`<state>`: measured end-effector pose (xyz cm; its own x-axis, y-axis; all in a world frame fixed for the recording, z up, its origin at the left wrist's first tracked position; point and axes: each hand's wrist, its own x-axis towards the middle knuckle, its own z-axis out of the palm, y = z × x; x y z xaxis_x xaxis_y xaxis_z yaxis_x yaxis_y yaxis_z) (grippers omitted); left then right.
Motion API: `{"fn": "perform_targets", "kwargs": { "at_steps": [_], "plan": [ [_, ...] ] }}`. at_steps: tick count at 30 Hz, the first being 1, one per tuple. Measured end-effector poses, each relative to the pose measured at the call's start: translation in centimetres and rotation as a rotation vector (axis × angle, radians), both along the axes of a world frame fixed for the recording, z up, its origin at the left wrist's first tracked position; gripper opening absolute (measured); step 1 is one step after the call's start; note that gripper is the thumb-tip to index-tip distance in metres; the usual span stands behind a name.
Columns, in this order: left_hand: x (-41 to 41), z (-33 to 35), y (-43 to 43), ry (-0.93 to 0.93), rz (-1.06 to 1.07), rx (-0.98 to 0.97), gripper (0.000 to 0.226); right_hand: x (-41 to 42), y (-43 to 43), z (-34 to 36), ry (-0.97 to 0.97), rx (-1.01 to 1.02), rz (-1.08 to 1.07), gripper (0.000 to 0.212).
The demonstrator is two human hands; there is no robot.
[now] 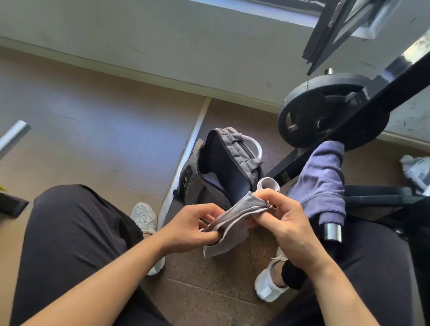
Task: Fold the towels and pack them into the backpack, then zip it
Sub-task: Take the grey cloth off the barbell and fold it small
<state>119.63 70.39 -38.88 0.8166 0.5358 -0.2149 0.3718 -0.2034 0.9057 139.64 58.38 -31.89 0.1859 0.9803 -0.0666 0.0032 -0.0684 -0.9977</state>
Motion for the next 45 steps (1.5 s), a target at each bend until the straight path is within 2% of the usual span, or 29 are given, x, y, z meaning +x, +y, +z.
{"fn": "perform_targets", "kwargs": {
  "at_steps": [3,6,9,10,13,17,20,24,26,27,28,30,32,35,38,41,43,45],
  "plan": [
    [0.5,-0.7,-0.4,0.053,0.050,0.148,0.019,-0.4,0.0,0.3,0.107,0.032,-0.017,0.016],
    [0.8,-1.9,-0.5,0.214,0.053,0.269,0.019,-0.5,-0.1,0.5,0.171,0.068,-0.022,0.015],
    [0.5,-2.9,0.0,0.404,-0.009,0.175,0.013,0.0,-0.2,0.9,0.207,0.116,-0.072,0.011],
    [0.2,-3.2,0.3,0.426,-0.025,0.126,0.011,0.2,-0.2,1.0,0.239,0.137,-0.111,0.012],
    [-0.8,-3.8,0.7,0.414,-0.102,-0.018,0.026,0.9,0.1,1.4,0.344,0.189,-0.278,0.022],
    [-1.4,-4.6,0.8,0.401,-0.059,0.068,0.034,2.0,0.3,1.2,0.301,0.194,-0.432,0.026],
    [-1.7,-4.5,1.2,0.385,0.073,0.153,0.041,2.6,0.3,0.3,0.088,0.153,-0.480,0.021],
    [-2.3,-3.8,2.5,0.286,0.340,-0.002,0.024,3.9,0.0,-0.6,-0.356,0.152,-0.570,0.018],
    [-2.3,-2.9,3.2,0.118,0.562,-0.109,0.019,4.4,-0.2,-0.8,-0.689,0.134,-0.633,0.020],
    [-2.3,-2.2,3.6,0.014,0.664,-0.157,0.010,4.5,-0.2,-0.8,-0.802,0.105,-0.667,0.020],
    [-2.3,-1.5,3.9,-0.092,0.734,-0.202,0.010,4.5,-0.2,-0.8,-0.848,0.066,-0.688,0.020],
    [-2.6,-0.4,4.4,-0.233,0.802,-0.314,0.019,4.3,0.0,-0.7,-0.762,0.013,-0.656,0.022],
    [-2.8,0.7,4.3,-0.288,0.822,-0.437,0.021,4.0,0.2,-1.0,-0.616,0.004,-0.576,0.027],
    [-3.0,2.3,3.7,-0.245,0.824,-0.603,0.021,4.0,0.5,-1.6,-0.578,-0.010,-0.556,0.027],
    [-3.4,2.6,3.7,-0.245,0.761,-0.820,0.039,3.8,0.8,-2.2,-0.573,-0.031,-0.583,0.012],
    [-4.0,2.4,3.9,-0.281,0.684,-0.965,0.051,3.8,1.0,-2.9,-0.518,-0.098,-0.587,0.017],
    [-4.4,2.3,3.9,-0.273,0.626,-0.997,0.064,3.8,1.2,-3.4,-0.444,-0.164,-0.596,0.018],
    [-4.3,1.9,3.9,-0.227,0.609,-0.918,0.050,3.9,1.2,-3.6,-0.369,-0.197,-0.625,0.017]
  ]
}}
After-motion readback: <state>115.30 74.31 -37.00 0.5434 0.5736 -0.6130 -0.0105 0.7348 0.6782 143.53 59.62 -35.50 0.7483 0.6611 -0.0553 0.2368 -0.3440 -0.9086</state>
